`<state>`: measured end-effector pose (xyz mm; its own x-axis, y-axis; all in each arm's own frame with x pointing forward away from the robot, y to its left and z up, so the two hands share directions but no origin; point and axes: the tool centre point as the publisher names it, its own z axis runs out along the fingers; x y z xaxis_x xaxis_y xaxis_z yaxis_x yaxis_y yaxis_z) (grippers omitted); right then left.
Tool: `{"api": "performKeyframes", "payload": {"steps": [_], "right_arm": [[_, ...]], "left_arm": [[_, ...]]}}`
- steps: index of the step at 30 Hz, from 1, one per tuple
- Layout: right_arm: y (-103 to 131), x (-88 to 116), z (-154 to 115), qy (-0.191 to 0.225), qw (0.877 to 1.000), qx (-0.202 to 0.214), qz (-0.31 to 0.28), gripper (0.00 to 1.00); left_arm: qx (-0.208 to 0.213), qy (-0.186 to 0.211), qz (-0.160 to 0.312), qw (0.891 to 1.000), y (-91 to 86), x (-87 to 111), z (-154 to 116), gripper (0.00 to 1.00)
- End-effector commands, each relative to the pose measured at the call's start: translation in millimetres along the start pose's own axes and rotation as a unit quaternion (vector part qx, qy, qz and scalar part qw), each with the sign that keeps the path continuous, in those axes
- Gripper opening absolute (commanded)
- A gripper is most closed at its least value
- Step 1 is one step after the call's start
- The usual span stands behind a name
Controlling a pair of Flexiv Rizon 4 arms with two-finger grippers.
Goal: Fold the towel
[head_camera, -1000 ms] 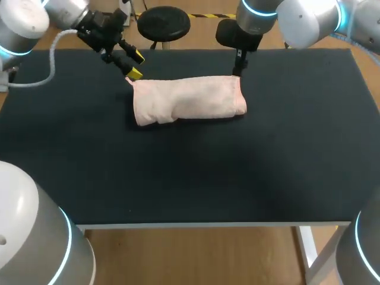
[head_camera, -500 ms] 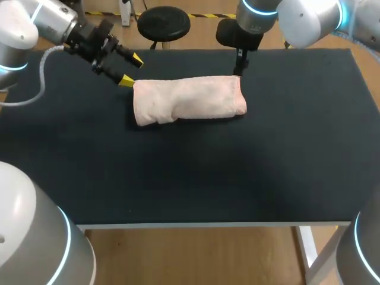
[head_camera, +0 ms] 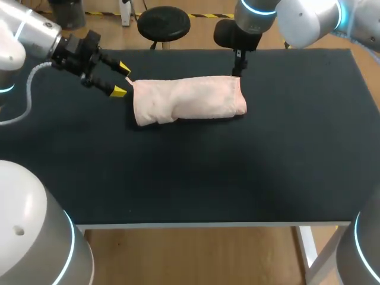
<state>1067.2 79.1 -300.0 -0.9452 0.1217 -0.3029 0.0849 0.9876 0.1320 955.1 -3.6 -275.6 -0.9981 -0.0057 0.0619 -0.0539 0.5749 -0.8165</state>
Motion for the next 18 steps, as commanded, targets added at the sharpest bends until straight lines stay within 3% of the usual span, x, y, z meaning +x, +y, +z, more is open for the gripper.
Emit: {"api": "performKeyframes", "payload": {"steps": [1,7,8,10,18], "right_arm": [[0,1,-3,0.002,1.0,-0.002,-0.005,1.0],[1,2,-9,0.014,0.999,-0.013,-0.041,1.0],[0,2,-12,0.018,0.998,-0.016,-0.061,1.0],[-2,2,-18,0.027,0.991,0.015,-0.129,1.0],[-2,2,-18,0.027,0.991,0.015,-0.129,1.0]], "left_arm": [[-0.003,-0.05,-0.004,0.999,2.3,9.2,-4,1.0],[-0.005,-0.074,-0.009,0.997,1.7,6.4,-8,1.0],[-0.005,-0.074,-0.009,0.997,1.7,6.4,-8,1.0],[-0.005,-0.074,-0.009,0.997,1.7,6.4,-8,1.0],[-0.005,-0.074,-0.009,0.997,1.7,6.4,-8,1.0]]}}
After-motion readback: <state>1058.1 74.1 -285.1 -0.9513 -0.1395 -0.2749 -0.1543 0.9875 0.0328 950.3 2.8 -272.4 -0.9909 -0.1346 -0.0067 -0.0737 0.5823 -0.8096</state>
